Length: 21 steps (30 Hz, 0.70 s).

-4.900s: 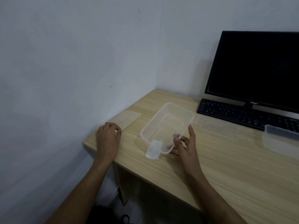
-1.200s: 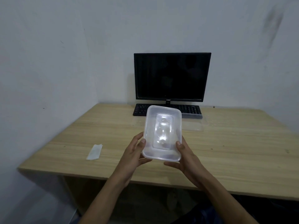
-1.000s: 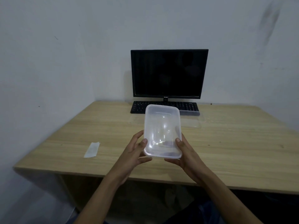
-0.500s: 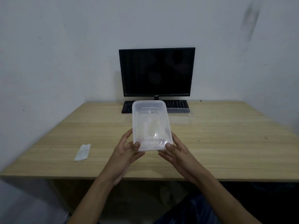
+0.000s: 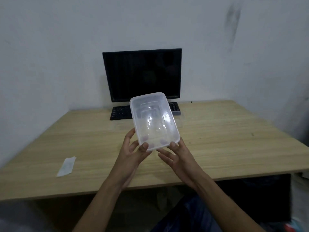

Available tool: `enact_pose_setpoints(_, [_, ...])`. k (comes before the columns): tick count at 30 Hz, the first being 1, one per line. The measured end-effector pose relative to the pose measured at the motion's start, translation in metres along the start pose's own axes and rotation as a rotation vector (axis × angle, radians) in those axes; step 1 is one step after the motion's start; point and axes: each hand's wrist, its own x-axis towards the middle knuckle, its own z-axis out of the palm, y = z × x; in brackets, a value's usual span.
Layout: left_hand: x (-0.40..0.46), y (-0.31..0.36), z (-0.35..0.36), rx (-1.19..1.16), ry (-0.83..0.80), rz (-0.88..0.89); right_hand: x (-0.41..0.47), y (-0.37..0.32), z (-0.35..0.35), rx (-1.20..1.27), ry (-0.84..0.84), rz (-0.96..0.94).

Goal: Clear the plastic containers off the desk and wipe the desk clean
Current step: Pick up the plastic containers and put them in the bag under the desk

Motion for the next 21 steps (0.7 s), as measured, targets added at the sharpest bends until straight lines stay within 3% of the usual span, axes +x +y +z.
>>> enact_pose_setpoints(9, [0.023,-0.035,0.091,0.053,-0.061,0.042,-0.032,-0.023,-0.035,0.111,0.307,-0.135])
enact_pose_setpoints(14, [0.031,-0.052,0.148,0.059,-0.18,0.015,-0.057,-0.04,-0.075,0.145,0.497,-0.189])
enact_pose_setpoints(21, [0.024,-0.081,0.203,0.339,-0.345,-0.012,-0.115,-0.06,-0.139,0.135,0.707,-0.258])
